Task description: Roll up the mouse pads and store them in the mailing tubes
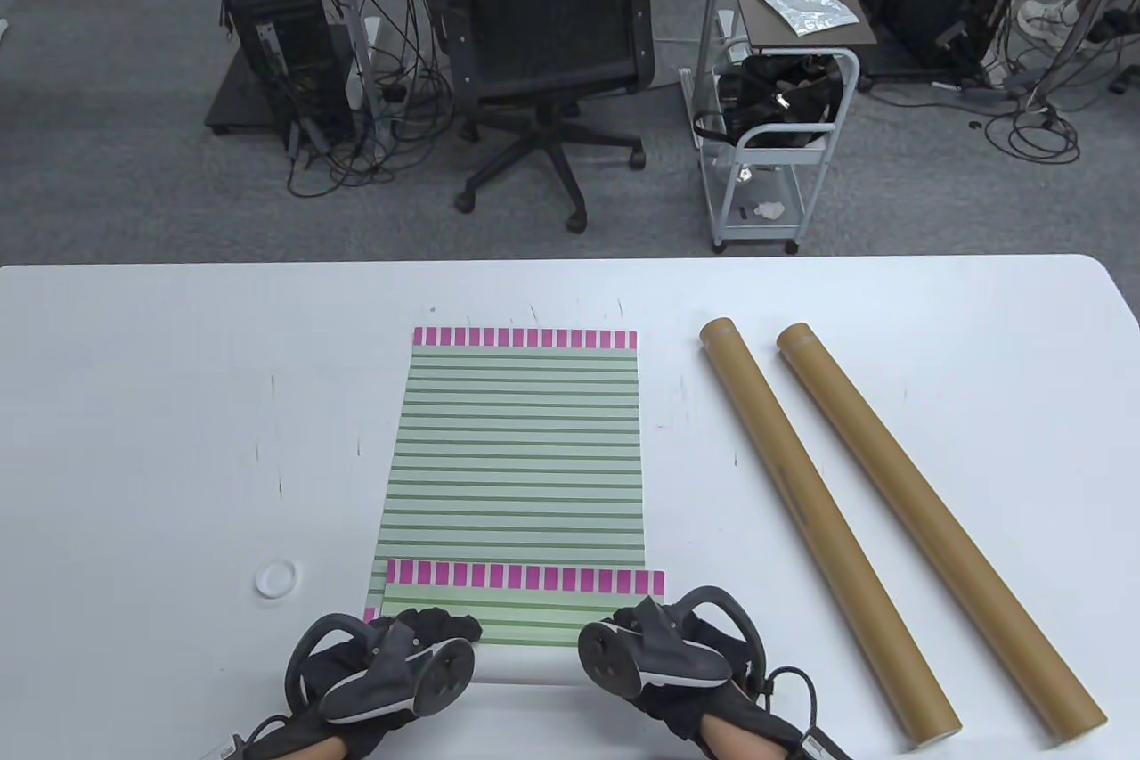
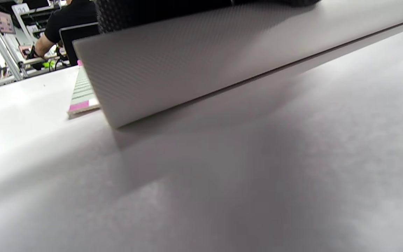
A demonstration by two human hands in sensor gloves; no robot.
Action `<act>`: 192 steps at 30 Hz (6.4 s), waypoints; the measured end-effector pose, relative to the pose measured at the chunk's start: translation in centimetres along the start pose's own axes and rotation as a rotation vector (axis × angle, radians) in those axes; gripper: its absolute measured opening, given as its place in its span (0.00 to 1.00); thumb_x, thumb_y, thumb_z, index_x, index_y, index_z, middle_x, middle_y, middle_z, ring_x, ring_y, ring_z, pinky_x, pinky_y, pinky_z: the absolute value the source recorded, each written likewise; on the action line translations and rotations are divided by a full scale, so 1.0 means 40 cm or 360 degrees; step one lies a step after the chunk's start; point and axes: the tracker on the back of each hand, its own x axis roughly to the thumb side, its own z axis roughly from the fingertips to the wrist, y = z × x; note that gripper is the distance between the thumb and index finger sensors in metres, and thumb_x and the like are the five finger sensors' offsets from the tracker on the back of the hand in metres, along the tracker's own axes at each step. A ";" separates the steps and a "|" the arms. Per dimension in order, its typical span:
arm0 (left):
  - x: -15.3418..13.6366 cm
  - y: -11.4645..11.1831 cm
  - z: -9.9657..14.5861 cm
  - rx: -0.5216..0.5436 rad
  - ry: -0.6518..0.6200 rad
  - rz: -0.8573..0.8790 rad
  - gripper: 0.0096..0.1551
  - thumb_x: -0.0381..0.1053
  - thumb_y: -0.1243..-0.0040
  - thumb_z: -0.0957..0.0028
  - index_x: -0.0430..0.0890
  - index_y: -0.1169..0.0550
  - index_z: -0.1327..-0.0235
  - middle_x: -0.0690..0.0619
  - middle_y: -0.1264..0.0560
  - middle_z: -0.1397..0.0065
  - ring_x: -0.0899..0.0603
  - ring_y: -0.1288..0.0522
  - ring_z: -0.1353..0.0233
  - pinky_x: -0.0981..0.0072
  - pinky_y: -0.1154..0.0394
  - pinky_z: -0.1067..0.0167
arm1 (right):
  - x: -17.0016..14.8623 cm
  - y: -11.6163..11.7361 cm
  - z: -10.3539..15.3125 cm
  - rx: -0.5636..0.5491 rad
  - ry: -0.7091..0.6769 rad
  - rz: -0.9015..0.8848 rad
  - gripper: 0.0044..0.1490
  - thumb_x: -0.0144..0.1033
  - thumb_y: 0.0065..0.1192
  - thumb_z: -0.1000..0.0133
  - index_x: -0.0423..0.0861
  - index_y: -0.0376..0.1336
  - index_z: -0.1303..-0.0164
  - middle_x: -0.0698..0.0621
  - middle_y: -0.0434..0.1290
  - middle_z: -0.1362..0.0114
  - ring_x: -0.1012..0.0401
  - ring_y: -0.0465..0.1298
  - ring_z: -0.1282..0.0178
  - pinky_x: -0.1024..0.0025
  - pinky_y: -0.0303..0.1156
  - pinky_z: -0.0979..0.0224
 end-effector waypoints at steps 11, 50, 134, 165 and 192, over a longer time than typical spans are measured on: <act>0.005 0.006 -0.015 -0.0003 0.0098 -0.0002 0.26 0.57 0.55 0.50 0.62 0.27 0.37 0.59 0.24 0.33 0.49 0.21 0.34 0.64 0.22 0.35 | 0.012 -0.021 0.019 -0.0210 -0.0006 0.0097 0.35 0.52 0.58 0.52 0.50 0.66 0.35 0.52 0.75 0.38 0.56 0.78 0.44 0.59 0.75 0.36; -0.051 0.004 -0.008 -0.0039 0.0088 0.0211 0.26 0.57 0.51 0.52 0.64 0.25 0.39 0.61 0.21 0.34 0.51 0.20 0.35 0.66 0.21 0.36 | -0.002 0.010 -0.003 -0.0071 -0.0004 -0.0037 0.34 0.45 0.48 0.49 0.50 0.64 0.32 0.51 0.74 0.35 0.55 0.77 0.43 0.59 0.75 0.36; 0.000 0.017 0.019 0.0253 -0.0012 -0.0090 0.27 0.60 0.42 0.55 0.65 0.27 0.39 0.64 0.23 0.34 0.52 0.20 0.34 0.65 0.21 0.35 | 0.003 -0.011 0.016 -0.0165 -0.0011 0.0132 0.38 0.50 0.54 0.50 0.52 0.61 0.27 0.51 0.68 0.30 0.54 0.72 0.35 0.55 0.69 0.29; 0.014 -0.025 -0.011 -0.0119 -0.0057 0.0085 0.44 0.63 0.48 0.52 0.60 0.49 0.22 0.55 0.42 0.18 0.44 0.38 0.18 0.51 0.41 0.19 | 0.019 0.001 0.000 -0.0102 -0.0054 0.0108 0.45 0.52 0.60 0.52 0.46 0.58 0.24 0.49 0.73 0.33 0.56 0.77 0.42 0.60 0.75 0.35; -0.097 0.033 0.033 0.0373 0.0113 0.0084 0.40 0.69 0.38 0.61 0.65 0.36 0.33 0.65 0.25 0.33 0.53 0.23 0.31 0.59 0.25 0.28 | 0.179 -0.043 -0.036 -0.0878 -0.0052 0.0684 0.41 0.53 0.62 0.49 0.52 0.54 0.26 0.58 0.71 0.41 0.64 0.77 0.54 0.69 0.76 0.44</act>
